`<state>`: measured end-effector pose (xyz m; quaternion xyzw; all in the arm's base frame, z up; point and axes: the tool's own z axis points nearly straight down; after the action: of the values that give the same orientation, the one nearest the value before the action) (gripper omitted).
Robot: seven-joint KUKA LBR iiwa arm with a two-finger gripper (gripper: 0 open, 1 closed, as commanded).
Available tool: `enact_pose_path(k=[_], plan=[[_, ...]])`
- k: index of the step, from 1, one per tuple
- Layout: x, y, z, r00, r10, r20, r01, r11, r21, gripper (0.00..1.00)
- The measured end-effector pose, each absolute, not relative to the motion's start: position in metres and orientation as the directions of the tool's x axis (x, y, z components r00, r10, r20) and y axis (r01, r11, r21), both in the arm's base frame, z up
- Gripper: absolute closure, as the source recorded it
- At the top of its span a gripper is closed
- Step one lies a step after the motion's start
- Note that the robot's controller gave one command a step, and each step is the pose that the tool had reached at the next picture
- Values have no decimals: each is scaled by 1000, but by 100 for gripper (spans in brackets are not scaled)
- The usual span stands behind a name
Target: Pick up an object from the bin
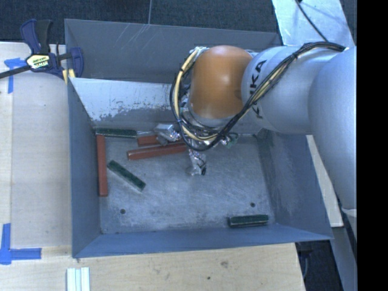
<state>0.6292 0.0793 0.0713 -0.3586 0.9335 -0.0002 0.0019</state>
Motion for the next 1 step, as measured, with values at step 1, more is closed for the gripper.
enact_pose_path(k=[1], plan=[[630,81,72,-743,-670,-8,-670,743,-3,100]])
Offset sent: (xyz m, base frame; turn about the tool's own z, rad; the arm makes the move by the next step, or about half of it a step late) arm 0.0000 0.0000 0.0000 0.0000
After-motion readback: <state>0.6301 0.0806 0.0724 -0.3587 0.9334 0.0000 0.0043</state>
